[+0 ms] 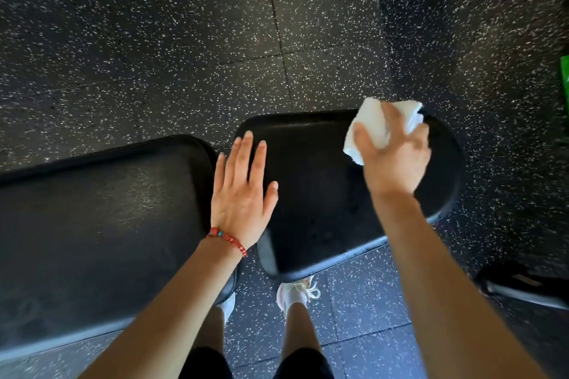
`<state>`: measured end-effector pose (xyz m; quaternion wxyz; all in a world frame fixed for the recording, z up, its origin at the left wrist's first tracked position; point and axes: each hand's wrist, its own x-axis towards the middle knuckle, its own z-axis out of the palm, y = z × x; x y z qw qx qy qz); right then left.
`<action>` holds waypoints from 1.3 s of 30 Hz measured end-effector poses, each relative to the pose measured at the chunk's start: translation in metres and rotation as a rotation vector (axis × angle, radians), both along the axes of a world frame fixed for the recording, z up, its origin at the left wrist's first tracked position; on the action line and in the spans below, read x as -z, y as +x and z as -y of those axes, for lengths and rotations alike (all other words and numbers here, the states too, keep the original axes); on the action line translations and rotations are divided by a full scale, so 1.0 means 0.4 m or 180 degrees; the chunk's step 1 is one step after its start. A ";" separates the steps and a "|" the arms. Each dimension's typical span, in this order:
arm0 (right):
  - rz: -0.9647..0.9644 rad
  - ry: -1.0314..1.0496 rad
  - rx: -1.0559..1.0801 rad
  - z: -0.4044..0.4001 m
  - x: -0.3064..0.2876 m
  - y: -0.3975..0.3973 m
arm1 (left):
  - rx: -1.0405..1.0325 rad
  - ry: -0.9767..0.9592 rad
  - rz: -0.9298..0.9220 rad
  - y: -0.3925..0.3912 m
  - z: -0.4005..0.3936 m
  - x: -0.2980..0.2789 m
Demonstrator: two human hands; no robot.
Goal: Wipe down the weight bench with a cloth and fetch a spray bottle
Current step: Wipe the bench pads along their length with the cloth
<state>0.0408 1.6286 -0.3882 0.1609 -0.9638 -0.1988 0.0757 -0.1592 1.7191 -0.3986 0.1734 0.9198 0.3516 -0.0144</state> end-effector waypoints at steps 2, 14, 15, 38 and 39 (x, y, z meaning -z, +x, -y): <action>-0.0142 0.0181 0.0001 -0.028 0.007 -0.038 | -0.0020 0.0031 -0.0042 0.002 0.003 0.006; -0.0055 -0.0004 -0.0306 0.083 0.011 0.101 | 0.0091 0.0212 -0.0006 0.052 0.049 -0.002; -0.0034 0.0045 -0.0153 0.104 0.009 0.119 | 0.0160 0.0192 -0.0015 0.066 0.058 -0.002; -0.0166 0.0393 0.0361 0.196 0.005 -0.001 | 0.0035 0.0342 -0.0044 -0.001 0.058 -0.015; -0.0196 0.0385 0.0212 0.182 0.005 -0.041 | 0.0017 0.0364 -0.0055 -0.019 0.052 -0.016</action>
